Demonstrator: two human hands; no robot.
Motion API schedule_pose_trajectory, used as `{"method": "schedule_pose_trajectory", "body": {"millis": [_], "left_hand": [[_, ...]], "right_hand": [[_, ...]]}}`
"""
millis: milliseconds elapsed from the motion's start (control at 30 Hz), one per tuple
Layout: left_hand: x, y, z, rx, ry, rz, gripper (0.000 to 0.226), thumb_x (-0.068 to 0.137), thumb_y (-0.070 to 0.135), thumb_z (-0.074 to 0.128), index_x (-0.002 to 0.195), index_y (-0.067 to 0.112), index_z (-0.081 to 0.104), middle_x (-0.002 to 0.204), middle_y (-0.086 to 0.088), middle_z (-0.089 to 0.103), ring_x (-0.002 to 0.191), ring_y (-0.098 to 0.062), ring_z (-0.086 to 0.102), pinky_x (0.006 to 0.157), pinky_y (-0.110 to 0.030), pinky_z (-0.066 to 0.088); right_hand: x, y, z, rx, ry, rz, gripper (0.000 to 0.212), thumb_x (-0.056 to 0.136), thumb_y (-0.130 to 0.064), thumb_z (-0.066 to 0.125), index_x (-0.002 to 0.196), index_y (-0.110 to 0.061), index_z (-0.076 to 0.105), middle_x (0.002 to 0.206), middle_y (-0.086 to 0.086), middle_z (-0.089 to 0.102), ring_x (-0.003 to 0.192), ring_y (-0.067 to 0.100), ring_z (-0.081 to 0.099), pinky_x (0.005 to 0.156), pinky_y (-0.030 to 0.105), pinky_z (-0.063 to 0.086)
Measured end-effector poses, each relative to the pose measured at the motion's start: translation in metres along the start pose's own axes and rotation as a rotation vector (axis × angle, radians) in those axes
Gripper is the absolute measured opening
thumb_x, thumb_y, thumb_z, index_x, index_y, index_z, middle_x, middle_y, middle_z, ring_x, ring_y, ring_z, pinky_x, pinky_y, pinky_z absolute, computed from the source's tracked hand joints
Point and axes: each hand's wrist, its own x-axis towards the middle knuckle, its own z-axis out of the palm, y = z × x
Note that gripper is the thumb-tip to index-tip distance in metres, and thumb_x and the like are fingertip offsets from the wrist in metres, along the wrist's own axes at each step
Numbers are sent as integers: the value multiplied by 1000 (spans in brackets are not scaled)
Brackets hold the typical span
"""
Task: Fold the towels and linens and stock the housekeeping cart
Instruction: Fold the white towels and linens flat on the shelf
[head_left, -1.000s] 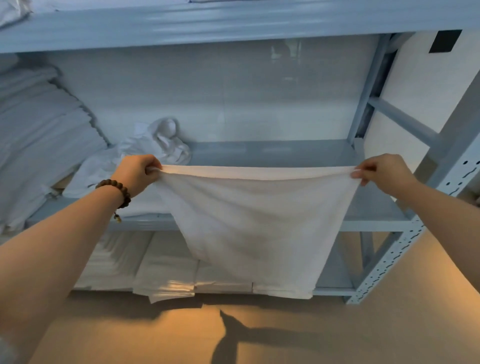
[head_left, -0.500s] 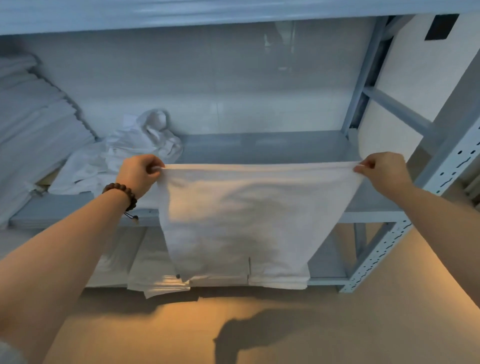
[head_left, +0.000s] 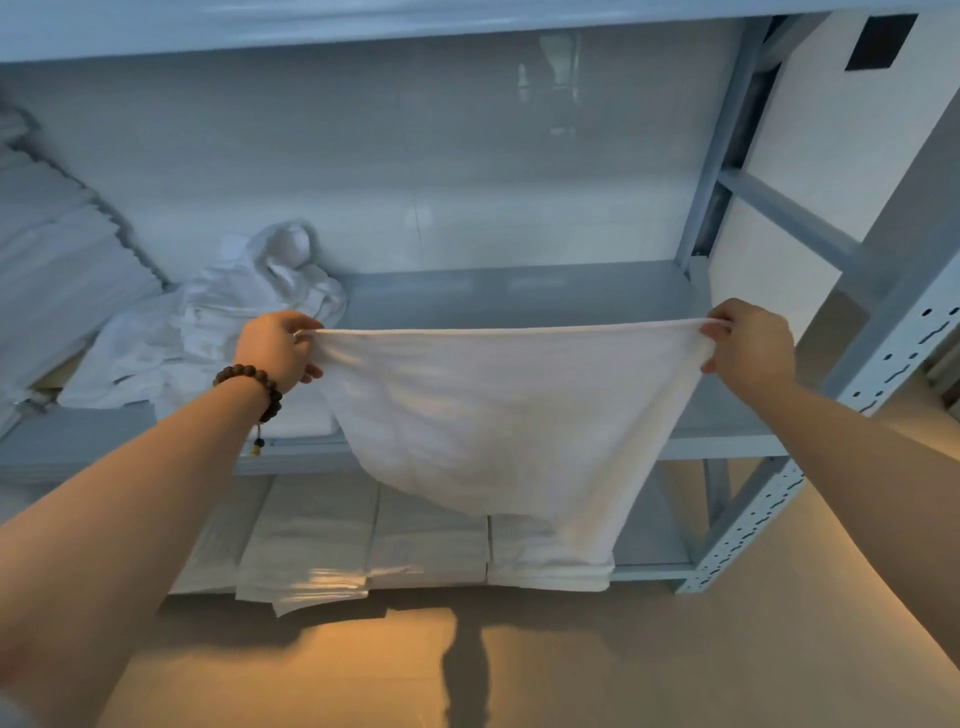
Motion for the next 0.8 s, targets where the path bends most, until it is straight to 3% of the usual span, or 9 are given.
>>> {"method": "schedule_pose_trajectory", "body": {"millis": [67,133,233,300,333,433,533,700,800], "left_hand": [[12,5,19,-236,31,-88,24,97,-3,43,108,1,64,104,-22,64,62,-24,70,54,-24,58],[29,7,41,-345,91,-123,22,94,-6,46,106,2,63,100,-20,64,60,-13,69,56,-18,57],[61,2,77,-279,176,-142,26,93,-4,48,108,7,66,101,-13,66,56,1,62,52,-5,46],[84,-4,100,-167,187,-88,29,93,-3,47,112,8,67,110,-13,67,69,-9,61,62,-4,42],[96,-8,112,-107,184,-48,29,93,-2,48,114,6,66,112,-14,66,80,-16,62,71,-8,42],[131,-24,153,4,122,24,32,93,0,48,122,-1,61,121,-21,61,112,-33,58,97,-30,40],[156,-41,197,77,-49,82,38,92,0,48,129,-7,51,133,-27,47,118,-38,50,103,-31,33],[173,-74,258,183,-290,50,59,89,20,65,134,-9,38,143,-23,25,118,-36,47,105,-31,30],[180,-89,288,259,-368,-14,72,91,37,61,139,-8,32,145,-22,23,124,-30,41,109,-26,24]], "right_hand": [[13,-2,15,264,-15,243,21,91,6,51,110,-1,55,105,15,58,69,38,66,54,42,58],[31,-2,34,377,35,362,23,89,8,52,111,0,53,101,14,56,74,37,65,54,33,57],[61,7,70,443,92,399,15,95,3,45,105,-2,54,94,8,55,87,29,69,57,18,54],[83,18,98,419,108,391,10,98,-5,45,101,-4,55,102,12,59,80,17,70,46,8,43],[94,23,113,387,117,397,11,98,-9,46,100,-4,56,107,15,62,83,19,70,45,7,40],[122,44,155,213,122,428,21,97,-14,47,106,0,60,108,18,68,99,30,66,70,25,49],[139,62,194,94,19,415,29,93,-7,50,120,1,55,120,22,62,113,36,56,93,39,44],[141,83,249,-4,-180,315,41,90,-2,49,129,9,44,132,31,46,121,41,45,99,38,34],[140,94,274,-41,-265,263,53,91,-5,54,136,11,33,137,32,36,124,43,41,100,37,32]]}}
